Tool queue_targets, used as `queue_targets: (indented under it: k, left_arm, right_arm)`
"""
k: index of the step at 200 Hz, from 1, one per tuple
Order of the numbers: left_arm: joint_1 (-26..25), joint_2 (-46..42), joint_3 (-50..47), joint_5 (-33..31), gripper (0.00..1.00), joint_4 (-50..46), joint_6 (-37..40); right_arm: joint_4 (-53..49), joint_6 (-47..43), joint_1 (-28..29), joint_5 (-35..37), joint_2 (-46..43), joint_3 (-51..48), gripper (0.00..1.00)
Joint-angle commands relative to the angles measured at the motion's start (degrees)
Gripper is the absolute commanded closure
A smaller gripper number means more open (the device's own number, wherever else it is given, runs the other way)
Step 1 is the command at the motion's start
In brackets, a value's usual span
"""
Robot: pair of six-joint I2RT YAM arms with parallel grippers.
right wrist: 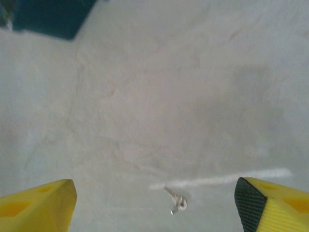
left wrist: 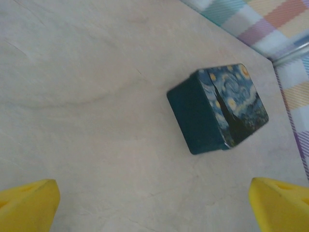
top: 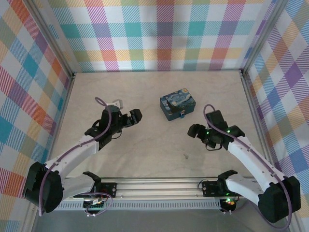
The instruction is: Unlock the padlock with the key
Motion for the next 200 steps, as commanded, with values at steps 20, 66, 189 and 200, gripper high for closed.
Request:
queue_targets:
  k: [20, 66, 189, 200]
  left_arm:
    - [-2.8, 2.5, -0.8, -0.8, 0.00, 3.6, -2.1]
    - [-3.3, 2.9, -1.0, -1.3, 0.00, 3.1, -2.0]
    - [-3.3, 2.0, -1.1, -2.4, 0.00, 1.6, -1.7]
    - [-3.3, 2.0, -1.1, -2.5, 0.00, 1.5, -1.7]
  right_arm:
    - [-6.4, 6.5, 8.3, 0.8, 2.6, -2.4, 0.19]
    - [-2.7, 10.5, 15.1, -0.6, 8.1, -4.9, 0.26]
    - [2.2, 11.3, 18.0, 1.2, 17.9, -3.6, 0.50]
    - [2.5, 11.2, 18.0, 1.3, 18.3, -3.6, 0.51]
